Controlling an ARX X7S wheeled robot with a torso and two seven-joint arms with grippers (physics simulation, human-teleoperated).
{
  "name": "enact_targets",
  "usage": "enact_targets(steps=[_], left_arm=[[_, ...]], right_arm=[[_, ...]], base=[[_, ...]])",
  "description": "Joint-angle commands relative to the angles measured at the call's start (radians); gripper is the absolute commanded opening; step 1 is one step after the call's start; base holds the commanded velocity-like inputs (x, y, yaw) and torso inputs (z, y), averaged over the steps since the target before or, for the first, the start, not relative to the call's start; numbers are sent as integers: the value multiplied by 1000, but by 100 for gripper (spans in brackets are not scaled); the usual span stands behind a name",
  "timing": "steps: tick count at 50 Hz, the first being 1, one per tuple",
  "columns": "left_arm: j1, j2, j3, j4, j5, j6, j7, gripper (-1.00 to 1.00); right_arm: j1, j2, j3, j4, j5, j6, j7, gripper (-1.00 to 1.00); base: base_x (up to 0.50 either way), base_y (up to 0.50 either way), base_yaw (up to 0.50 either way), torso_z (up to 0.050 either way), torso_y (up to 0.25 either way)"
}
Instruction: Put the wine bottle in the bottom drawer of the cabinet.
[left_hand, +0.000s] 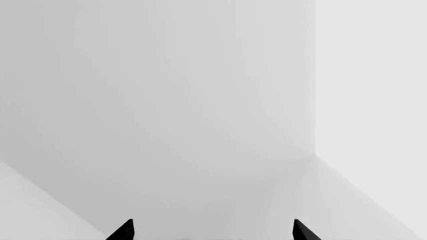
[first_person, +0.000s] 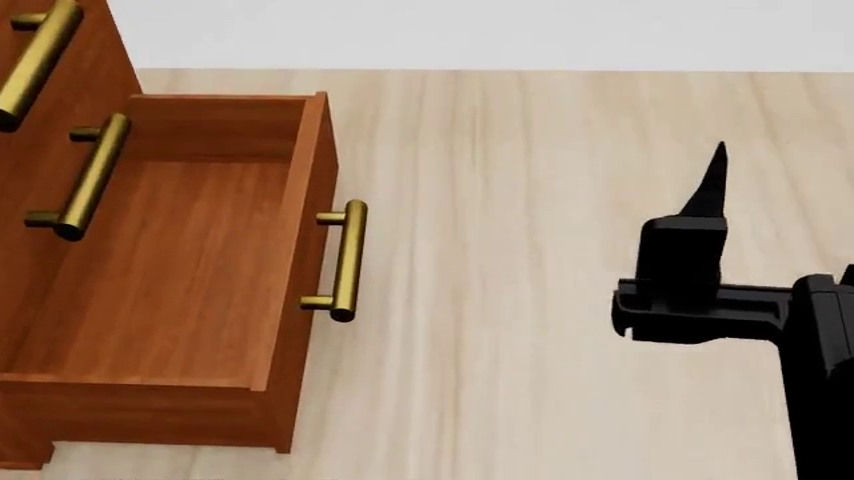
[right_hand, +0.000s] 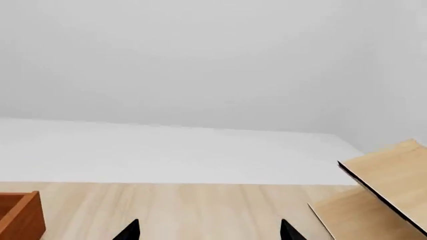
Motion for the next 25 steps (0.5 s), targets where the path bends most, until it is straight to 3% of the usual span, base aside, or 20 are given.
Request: enact_targets(steps=[1,11,25], left_arm=[[4,-3,6,0,4,1,3,100],[26,17,-4,3,16,9,34,100],[37,20,-7,3,18,12,44,100]], right_arm=[[-75,85,94,-6,128,-12,79,100],[-170,160,187,-17,188,-22,110,100],[-295,178,300,-32,160,-30,65,100]], base=[[0,0,0,0,0],[0,0,0,0,0],[0,0,0,0,0]])
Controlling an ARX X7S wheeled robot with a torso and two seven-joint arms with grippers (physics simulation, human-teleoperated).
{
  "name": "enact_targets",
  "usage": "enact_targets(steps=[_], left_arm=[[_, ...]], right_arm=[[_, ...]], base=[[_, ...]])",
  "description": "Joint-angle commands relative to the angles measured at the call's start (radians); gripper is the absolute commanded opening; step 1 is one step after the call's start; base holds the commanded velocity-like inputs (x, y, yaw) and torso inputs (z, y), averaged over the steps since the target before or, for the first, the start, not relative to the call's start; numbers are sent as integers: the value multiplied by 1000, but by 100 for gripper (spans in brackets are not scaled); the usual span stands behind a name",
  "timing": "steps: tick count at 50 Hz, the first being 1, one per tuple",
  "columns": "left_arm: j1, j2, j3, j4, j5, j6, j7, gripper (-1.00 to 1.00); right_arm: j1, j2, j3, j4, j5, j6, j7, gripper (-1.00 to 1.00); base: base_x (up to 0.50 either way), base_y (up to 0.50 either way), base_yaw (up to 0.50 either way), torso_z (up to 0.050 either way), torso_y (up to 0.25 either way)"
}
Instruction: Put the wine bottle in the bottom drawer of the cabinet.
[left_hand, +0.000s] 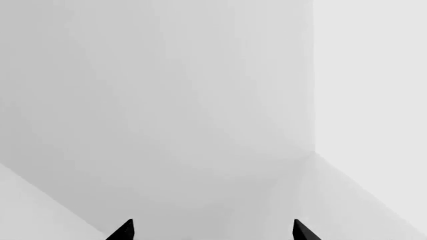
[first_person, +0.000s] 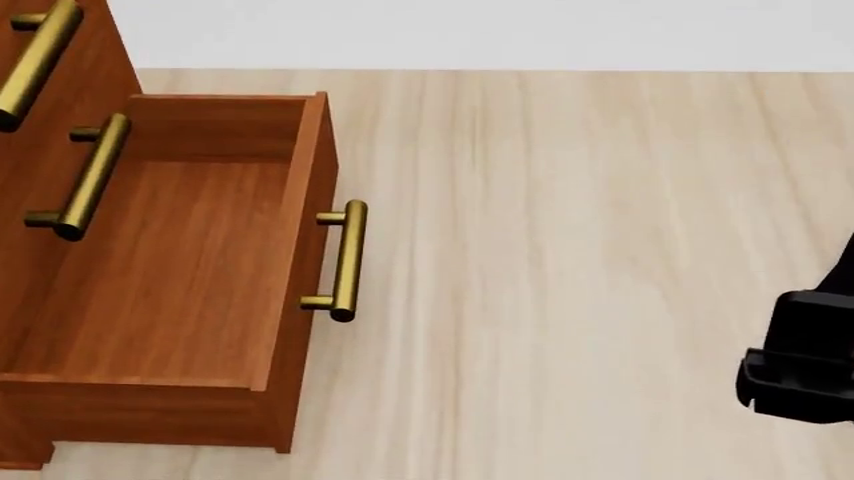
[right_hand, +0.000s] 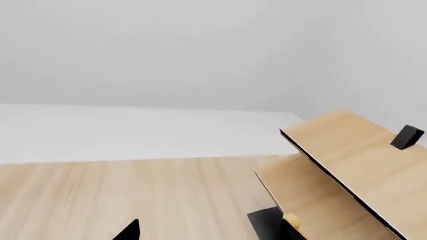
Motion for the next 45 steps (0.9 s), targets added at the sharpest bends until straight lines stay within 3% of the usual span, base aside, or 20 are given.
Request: enact_targets(steps=[1,18,45], left_arm=[[11,5,-4,2,3,4,12,100],[14,-2,-4,5,-6,4,5,100],[19,-2,0,4,-1,11,13,100]], right_arm=[[-101,25,90,-14,-5,-6,-23,100],[-228,12,163,-20,-164,-19,-151,100],[-229,39,-70,149,-509,-149,-324,100]], base=[[0,0,0,0,0],[0,0,0,0,0],[0,0,0,0,0]])
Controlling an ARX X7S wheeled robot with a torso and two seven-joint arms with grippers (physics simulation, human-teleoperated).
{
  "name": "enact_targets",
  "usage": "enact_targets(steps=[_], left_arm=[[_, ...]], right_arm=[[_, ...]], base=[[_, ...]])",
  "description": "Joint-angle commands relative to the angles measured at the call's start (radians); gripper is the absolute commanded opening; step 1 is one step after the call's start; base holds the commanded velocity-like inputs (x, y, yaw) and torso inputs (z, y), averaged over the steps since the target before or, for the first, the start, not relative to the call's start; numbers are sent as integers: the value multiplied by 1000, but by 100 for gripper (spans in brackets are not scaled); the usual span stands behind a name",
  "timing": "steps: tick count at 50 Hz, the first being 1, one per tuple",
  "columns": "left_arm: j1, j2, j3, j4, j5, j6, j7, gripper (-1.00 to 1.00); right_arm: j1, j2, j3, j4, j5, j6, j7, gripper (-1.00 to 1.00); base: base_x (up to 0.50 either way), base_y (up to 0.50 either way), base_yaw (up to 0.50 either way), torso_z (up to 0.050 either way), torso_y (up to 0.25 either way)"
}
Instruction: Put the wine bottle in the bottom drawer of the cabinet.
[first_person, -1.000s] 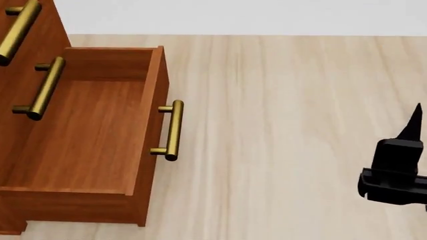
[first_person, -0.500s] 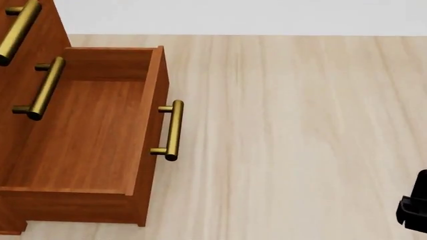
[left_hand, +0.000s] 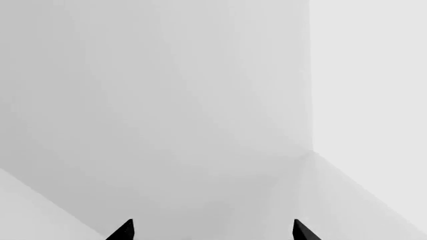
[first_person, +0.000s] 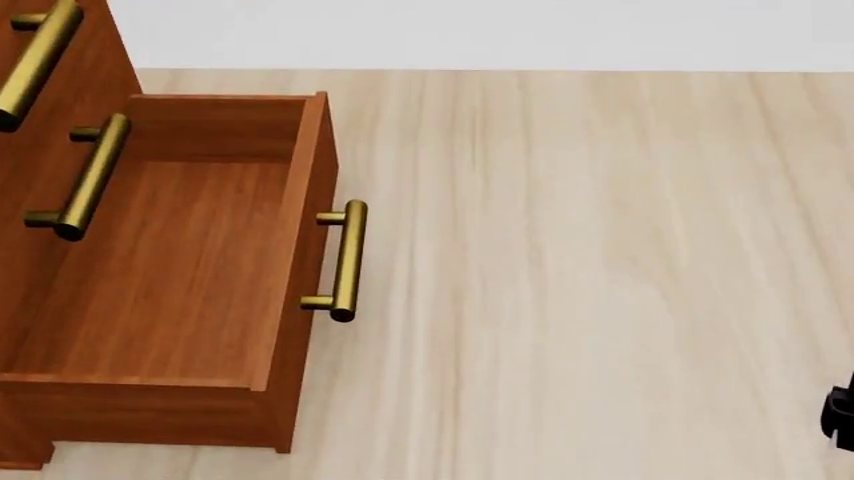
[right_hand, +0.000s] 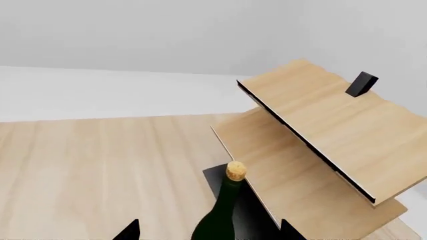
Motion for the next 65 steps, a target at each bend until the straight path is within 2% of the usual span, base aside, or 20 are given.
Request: enact_targets(steps=[1,16,37,65], left_arm=[[4,1,2,0,5,3,6,100],[6,-2,5,1,2,5,2,100],[9,-12,4,6,-8,6,-9,100],[18,-17,16,7,2,9,0,100]], right_arm=[[6,14,-96,79,-123,-58,-63,100],[7,15,-183,197,-233,-146,-126,100],[97,21,-335,396,-356,-228,-191,100],[188,12,-446,571,-449,-299,-243,100]], base=[[0,0,0,0,0],[0,0,0,0,0],[0,0,0,0,0],[0,0,0,0,0]])
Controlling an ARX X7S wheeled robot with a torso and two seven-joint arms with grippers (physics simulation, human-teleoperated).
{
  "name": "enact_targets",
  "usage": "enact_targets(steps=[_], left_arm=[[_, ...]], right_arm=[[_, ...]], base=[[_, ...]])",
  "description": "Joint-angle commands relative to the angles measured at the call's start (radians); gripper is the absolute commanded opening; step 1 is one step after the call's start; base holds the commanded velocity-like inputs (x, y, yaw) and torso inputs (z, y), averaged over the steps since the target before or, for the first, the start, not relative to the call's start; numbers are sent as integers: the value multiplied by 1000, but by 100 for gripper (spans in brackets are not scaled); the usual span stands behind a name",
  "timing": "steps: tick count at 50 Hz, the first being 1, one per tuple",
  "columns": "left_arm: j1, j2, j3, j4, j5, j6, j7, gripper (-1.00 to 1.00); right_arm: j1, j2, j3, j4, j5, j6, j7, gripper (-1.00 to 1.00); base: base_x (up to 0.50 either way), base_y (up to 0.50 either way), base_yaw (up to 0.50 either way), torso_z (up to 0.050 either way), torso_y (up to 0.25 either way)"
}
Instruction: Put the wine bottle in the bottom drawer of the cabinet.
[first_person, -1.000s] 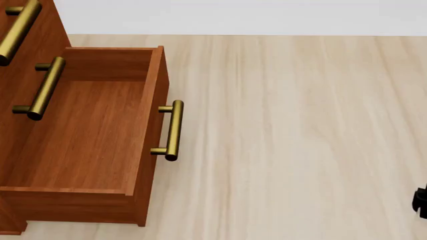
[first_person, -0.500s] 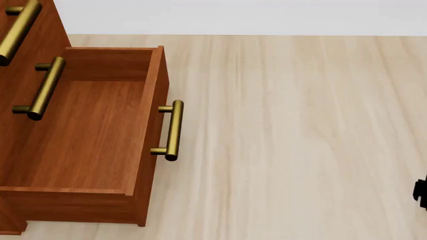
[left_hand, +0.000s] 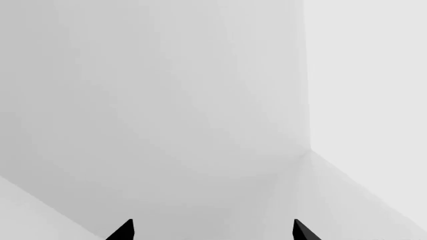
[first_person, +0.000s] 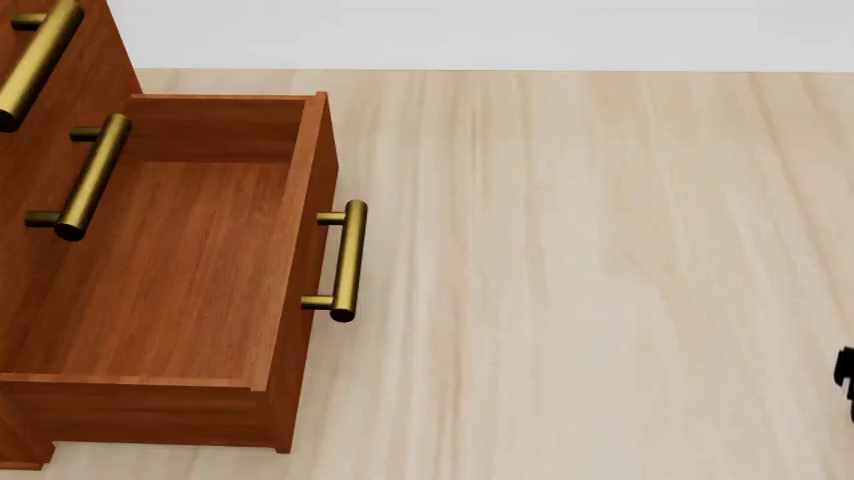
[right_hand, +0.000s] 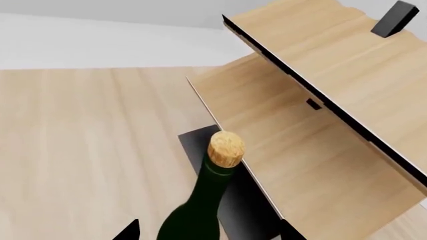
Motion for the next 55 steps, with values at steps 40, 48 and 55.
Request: enact_targets(steps=[40,48,55], left_arm=[[8,-7,16,3,9,9,3,100],[10,-7,16,3,3,12,5,100],[11,-8,18,4,0,12,3,100]], right_arm=[[160,-34,-176,311,-146,-117,-88,100],[173,-37,-187,335,-157,-122,-91,100],[182,-45,-201,370,-171,-140,-101,100]], base=[[0,0,0,0,0],[0,0,0,0,0],[0,0,0,0,0]])
